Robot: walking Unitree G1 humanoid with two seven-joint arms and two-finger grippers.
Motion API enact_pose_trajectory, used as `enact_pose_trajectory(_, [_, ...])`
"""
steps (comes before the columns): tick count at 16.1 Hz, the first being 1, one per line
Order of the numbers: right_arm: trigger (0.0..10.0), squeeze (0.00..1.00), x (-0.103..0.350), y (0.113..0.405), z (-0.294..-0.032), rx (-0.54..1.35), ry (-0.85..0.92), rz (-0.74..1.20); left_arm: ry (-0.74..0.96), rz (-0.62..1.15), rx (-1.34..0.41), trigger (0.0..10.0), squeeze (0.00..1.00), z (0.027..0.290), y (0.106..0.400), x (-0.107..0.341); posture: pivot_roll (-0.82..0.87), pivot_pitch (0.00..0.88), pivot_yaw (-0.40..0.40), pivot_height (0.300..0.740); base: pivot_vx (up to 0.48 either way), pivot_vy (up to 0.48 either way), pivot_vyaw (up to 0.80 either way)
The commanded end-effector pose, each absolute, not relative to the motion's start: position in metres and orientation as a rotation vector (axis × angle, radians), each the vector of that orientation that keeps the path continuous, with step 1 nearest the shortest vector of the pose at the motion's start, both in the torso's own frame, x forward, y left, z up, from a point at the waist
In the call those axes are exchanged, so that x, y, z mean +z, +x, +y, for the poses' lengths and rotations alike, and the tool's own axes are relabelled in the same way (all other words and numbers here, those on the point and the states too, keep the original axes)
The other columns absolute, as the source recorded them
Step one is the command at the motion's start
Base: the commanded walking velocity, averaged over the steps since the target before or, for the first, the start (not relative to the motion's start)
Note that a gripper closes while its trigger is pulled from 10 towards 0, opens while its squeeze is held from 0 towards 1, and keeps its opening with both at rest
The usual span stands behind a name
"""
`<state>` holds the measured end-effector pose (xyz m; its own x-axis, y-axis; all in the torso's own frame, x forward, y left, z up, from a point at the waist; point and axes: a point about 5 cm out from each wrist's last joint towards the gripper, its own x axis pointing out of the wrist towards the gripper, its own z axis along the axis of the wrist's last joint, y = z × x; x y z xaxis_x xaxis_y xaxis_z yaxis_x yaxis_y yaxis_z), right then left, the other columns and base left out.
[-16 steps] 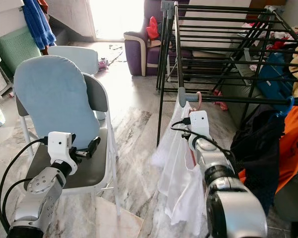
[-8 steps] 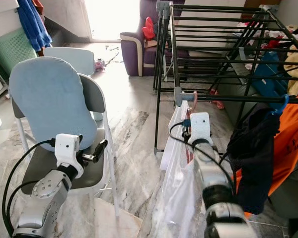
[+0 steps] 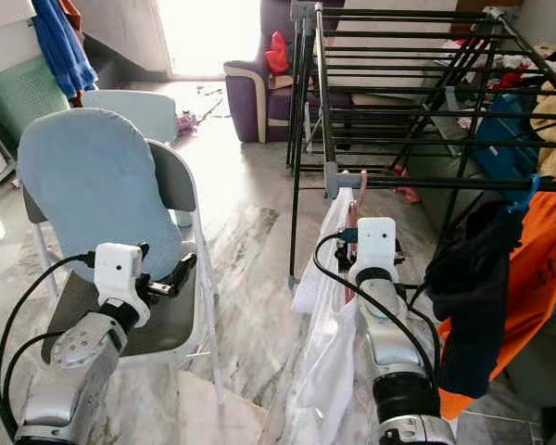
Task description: Hang hanger
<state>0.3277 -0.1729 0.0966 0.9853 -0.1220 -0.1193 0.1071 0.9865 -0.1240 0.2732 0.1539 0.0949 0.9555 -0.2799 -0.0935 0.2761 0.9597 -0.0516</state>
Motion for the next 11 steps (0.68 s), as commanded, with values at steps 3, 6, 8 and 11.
enact_pose_trajectory(3, [10.0,1.00,0.114,0.328,-0.177,-0.170,-0.137,0.052,-0.060,0.091,-0.319,10.0,0.00,0.147,0.276,0.100,-0.09,0.000,0.034,0.740,0.000,0.000,0.00])
enact_pose_trajectory(6, [10.0,1.00,0.114,0.324,-0.184,-0.202,-0.157,0.052,-0.085,0.078,-0.341,10.0,0.00,0.146,0.277,0.104,-0.09,0.000,0.037,0.740,0.000,0.000,0.00])
enact_pose_trajectory(8, [10.0,1.00,0.113,0.324,-0.181,-0.192,-0.151,0.060,-0.087,0.079,-0.345,10.0,0.00,0.146,0.277,0.104,-0.09,0.000,0.037,0.740,0.000,0.000,0.00])
enact_pose_trajectory(11, [10.0,1.00,0.113,0.325,-0.178,-0.183,-0.147,0.064,-0.093,0.082,-0.349,10.0,0.00,0.145,0.277,0.103,-0.09,0.000,0.034,0.740,0.000,-0.082,0.00])
